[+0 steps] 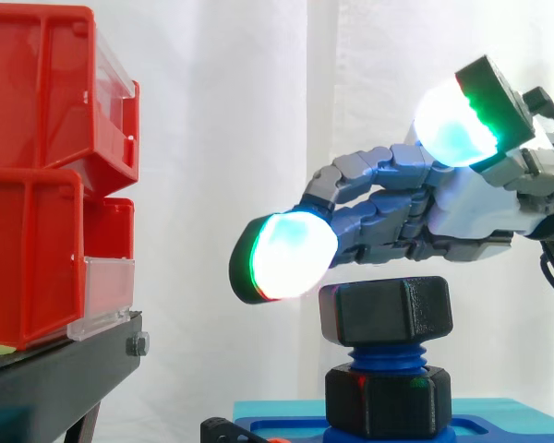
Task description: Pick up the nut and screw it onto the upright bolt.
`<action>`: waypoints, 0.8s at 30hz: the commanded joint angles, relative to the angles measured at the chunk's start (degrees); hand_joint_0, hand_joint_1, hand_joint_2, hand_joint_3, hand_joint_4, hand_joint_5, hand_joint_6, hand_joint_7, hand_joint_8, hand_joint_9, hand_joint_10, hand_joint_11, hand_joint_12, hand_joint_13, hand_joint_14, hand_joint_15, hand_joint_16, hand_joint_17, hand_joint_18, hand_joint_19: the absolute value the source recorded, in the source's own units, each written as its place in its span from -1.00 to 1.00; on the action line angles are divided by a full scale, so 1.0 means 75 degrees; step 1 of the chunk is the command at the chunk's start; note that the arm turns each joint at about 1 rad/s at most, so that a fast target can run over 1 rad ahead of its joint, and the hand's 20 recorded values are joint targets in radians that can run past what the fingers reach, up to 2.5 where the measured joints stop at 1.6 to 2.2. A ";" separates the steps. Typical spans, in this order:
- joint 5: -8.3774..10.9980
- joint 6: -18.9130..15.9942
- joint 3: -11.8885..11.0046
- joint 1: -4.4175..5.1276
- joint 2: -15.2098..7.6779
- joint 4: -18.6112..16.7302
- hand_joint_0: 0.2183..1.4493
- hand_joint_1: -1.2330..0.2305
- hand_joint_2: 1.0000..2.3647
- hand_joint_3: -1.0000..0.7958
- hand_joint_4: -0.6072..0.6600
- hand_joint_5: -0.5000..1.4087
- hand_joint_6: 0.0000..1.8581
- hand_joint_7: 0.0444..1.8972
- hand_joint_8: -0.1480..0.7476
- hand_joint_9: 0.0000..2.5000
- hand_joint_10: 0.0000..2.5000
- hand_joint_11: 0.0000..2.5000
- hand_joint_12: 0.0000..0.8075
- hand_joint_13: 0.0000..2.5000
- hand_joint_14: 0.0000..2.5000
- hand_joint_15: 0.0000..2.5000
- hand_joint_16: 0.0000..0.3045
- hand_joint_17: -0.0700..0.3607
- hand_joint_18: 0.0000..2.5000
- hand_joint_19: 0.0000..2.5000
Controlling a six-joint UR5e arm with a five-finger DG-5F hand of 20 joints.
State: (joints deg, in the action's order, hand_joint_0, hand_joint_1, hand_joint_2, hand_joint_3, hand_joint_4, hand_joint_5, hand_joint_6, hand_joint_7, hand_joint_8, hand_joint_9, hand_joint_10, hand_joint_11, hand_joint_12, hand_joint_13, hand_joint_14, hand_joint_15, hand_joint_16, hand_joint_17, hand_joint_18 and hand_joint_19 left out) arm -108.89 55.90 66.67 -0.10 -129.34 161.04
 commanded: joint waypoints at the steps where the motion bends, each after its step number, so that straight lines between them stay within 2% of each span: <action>1: 0.0000 -0.0023 0.0006 0.0013 -0.0005 -0.0155 -0.59 0.55 -1.00 -0.44 0.18 -0.66 -0.46 -0.34 -0.23 -0.71 -1.00 -1.00 -0.32 -0.94 -1.00 -1.00 -0.79 -0.33 -1.00 -1.00; 4: -0.0024 -0.0035 0.0006 0.0001 -0.0005 -0.0050 -0.59 0.55 -1.00 -0.44 0.18 -0.66 -0.46 -0.35 -0.23 -0.71 -1.00 -1.00 -0.32 -0.94 -1.00 -1.00 -0.78 -0.33 -1.00 -1.00; 12: -0.0035 -0.0070 0.0029 -0.0010 -0.0122 -0.0226 -0.59 0.55 -1.00 -0.44 0.19 -0.66 -0.46 -0.33 -0.22 -0.71 -1.00 -1.00 -0.32 -0.93 -1.00 -1.00 -0.79 -0.34 -1.00 -1.00; 20: -0.0024 -0.0164 0.0041 0.0001 -0.0133 -0.0191 -0.59 0.54 -1.00 -0.44 0.18 -0.66 -0.46 -0.32 -0.22 -0.71 -1.00 -1.00 -0.32 -0.93 -1.00 -1.00 -0.79 -0.34 -1.00 -1.00; 24: -0.0047 -0.0211 0.0041 -0.0010 -0.0251 -0.0261 -0.59 0.54 -1.00 -0.44 0.19 -0.66 -0.46 -0.30 -0.22 -0.70 -1.00 -1.00 -0.33 -0.92 -1.00 -1.00 -0.79 -0.34 -1.00 -1.00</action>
State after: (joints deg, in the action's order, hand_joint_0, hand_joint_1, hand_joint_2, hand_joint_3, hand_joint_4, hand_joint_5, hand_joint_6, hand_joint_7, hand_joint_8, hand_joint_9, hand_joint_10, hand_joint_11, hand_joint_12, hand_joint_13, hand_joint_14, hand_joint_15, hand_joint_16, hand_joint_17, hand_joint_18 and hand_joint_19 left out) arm -109.19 54.54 66.94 -0.15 -130.86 159.38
